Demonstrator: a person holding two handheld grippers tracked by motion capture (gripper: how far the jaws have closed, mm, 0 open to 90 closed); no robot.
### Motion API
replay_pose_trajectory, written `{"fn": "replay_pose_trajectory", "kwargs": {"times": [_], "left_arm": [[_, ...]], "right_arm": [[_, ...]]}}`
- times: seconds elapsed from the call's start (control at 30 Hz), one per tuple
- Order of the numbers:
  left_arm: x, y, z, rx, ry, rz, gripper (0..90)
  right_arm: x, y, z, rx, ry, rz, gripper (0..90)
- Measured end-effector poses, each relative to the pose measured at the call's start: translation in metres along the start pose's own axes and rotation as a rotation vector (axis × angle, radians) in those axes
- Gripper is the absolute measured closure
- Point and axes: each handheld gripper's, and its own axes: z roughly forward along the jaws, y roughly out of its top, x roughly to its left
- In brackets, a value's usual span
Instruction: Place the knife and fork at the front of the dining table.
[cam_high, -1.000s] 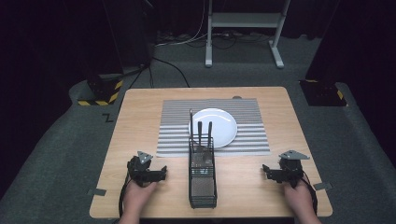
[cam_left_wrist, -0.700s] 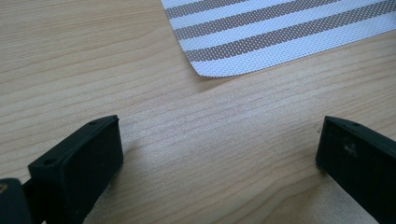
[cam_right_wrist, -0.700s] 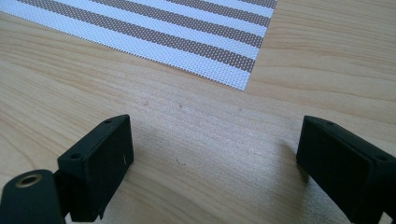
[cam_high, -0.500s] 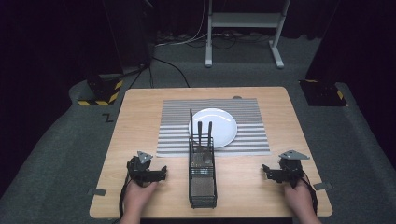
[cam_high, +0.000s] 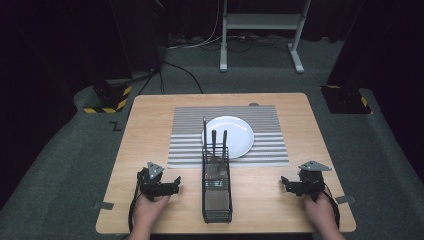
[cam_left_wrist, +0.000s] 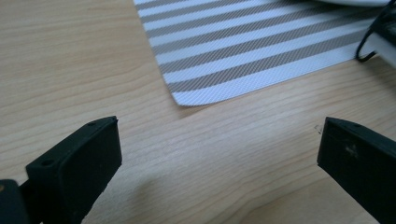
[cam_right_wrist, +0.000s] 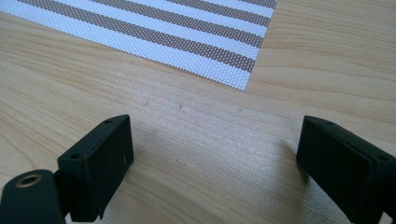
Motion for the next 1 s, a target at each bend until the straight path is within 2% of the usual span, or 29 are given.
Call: {"fn": "replay_pose_trajectory", "kwargs": {"times": [0.1,0.17,0.23,0.3,0.4,0.53,0.57,0.73,0.77,0.83,0.87,0.9,1.0], "left_arm": [[-0.001,0.001,-0.004,-0.015,-0.015,-0.004,0.0],[-0.002,0.003,-0.008,-0.056,-0.048,-0.029,0.0],[-0.003,0.003,-0.01,-0.067,-0.051,-0.024,0.0],[-0.004,0.005,-0.013,-0.103,-0.068,-0.031,0.1],[-0.004,0.007,-0.016,-0.123,-0.096,-0.049,0.1],[-0.005,0.009,-0.02,-0.136,-0.105,-0.055,0.2],[-0.005,0.01,-0.023,-0.162,-0.119,-0.056,0.3],[-0.007,0.014,-0.029,-0.208,-0.143,-0.07,0.8],[-0.01,0.017,-0.033,-0.227,-0.158,-0.073,1.9],[-0.012,0.019,-0.037,-0.264,-0.155,-0.058,2.1],[-0.012,0.019,-0.037,-0.264,-0.155,-0.058,2.0],[-0.015,0.022,-0.041,-0.298,-0.157,-0.065,1.8],[-0.021,0.028,-0.046,-0.321,-0.159,-0.052,1.2]], "right_arm": [[0.0,0.0,0.0,0.0,0.0,0.0,10.5],[0.0,0.0,0.0,0.0,-0.001,0.0,10.4],[0.0,0.0,0.0,0.0,-0.001,0.0,10.4],[0.0,0.0,0.0,0.0,-0.001,0.0,10.4],[0.0,0.0,0.001,-0.001,-0.001,-0.002,10.3],[0.0,0.0,0.001,-0.001,-0.001,-0.001,10.3],[0.0,0.0,0.001,-0.001,-0.001,-0.002,10.3],[0.0,0.001,0.001,0.0,-0.002,0.001,10.3],[0.0,0.001,0.001,0.0,-0.001,0.001,10.3],[0.0,0.001,0.001,0.0,-0.002,0.001,10.3],[0.0,0.001,0.001,0.0,-0.002,0.001,10.3],[0.0,0.001,0.001,0.0,-0.002,0.001,10.3],[0.0,0.001,0.001,0.0,-0.002,0.001,10.3]]}}
